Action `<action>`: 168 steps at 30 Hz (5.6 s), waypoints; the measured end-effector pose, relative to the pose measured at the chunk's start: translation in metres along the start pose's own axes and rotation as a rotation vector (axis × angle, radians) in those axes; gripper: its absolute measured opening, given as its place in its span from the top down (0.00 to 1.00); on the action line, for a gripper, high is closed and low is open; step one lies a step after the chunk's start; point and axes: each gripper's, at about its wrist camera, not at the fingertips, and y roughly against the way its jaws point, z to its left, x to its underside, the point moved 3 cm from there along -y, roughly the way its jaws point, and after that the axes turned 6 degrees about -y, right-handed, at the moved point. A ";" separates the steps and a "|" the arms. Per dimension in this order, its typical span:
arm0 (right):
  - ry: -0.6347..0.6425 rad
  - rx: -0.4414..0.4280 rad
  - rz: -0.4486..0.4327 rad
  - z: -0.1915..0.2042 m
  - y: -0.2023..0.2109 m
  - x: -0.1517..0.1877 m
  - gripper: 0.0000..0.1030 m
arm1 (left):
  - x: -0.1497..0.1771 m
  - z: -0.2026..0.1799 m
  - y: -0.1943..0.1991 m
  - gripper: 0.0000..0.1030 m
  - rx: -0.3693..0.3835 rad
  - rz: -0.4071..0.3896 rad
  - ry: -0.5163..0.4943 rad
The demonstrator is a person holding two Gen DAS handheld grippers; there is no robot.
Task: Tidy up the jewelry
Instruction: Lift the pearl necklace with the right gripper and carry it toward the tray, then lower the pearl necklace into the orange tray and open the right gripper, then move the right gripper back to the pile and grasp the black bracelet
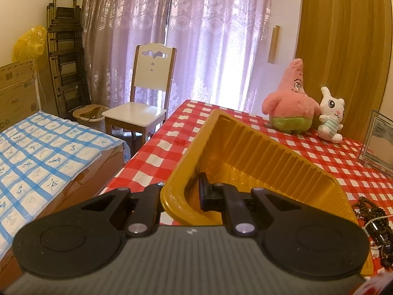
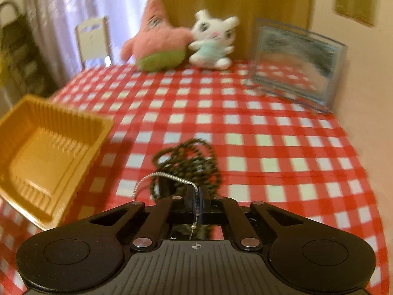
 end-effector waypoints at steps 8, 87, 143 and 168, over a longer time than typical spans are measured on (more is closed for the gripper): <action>-0.123 0.035 -0.099 -0.025 0.065 -0.015 0.98 | -0.001 0.003 -0.001 0.89 0.015 -0.006 -0.009; -0.199 -0.367 -0.001 0.111 0.011 -0.062 0.95 | -0.008 0.002 -0.001 0.93 0.091 -0.010 -0.033; 0.241 -0.174 0.174 0.082 -0.044 0.021 0.91 | -0.022 0.004 0.001 0.93 0.064 -0.021 -0.067; 0.239 -0.411 0.215 0.172 -0.056 0.021 0.89 | -0.020 0.000 -0.003 0.93 0.066 -0.025 -0.073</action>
